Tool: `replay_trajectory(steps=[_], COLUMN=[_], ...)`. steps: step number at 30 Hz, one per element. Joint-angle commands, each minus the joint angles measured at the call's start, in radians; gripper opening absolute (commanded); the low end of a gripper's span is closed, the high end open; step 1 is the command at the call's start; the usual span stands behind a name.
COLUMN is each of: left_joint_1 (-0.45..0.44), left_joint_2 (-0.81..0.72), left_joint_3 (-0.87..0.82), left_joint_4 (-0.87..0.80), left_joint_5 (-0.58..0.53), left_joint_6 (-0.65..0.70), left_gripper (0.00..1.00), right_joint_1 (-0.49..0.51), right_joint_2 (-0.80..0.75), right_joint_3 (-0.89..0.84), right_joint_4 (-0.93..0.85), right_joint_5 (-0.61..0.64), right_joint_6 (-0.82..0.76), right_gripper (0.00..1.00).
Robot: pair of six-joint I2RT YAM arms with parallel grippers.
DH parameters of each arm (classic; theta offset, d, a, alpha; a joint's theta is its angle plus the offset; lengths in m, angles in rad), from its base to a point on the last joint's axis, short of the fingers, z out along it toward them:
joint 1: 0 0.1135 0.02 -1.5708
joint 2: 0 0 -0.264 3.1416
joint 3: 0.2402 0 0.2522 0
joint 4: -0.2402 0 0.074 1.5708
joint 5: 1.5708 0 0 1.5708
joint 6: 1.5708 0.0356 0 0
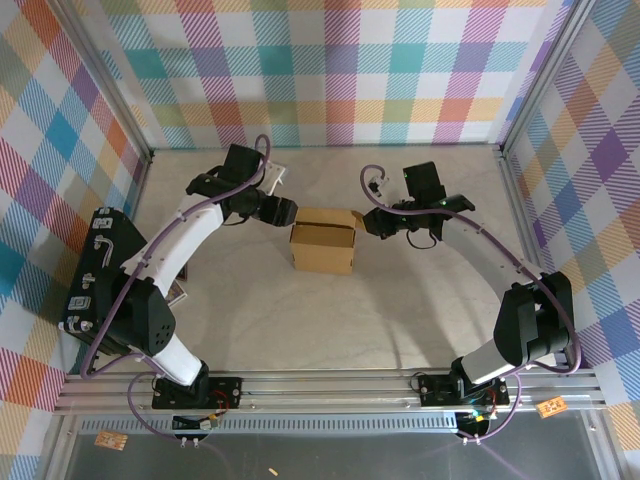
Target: Fold the paper box
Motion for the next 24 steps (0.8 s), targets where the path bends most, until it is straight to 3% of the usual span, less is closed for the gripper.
replay_trajectory(steps=[1,14,24], left_joint_1=[0.007,0.007,-0.001], left_joint_2=[-0.011,-0.032,-0.049], left_joint_3=[-0.018,-0.117,-0.121], left_joint_4=[0.032,0.250,0.222], left_joint_5=[0.027,0.075,0.120], left_joint_6=[-0.012,0.089,0.065], left_gripper=[0.69,0.64,0.41], right_joint_1=[-0.003,0.008,0.007], right_joint_2=[-0.007,-0.006,0.002], right_joint_3=[0.023,0.023,0.028], right_joint_4=[-0.001,-0.010,-0.014], right_joint_5=[-0.045,-0.075,-0.064], right_joint_6=[-0.022,-0.081,-0.083], right_gripper=[0.13,0.08,0.07])
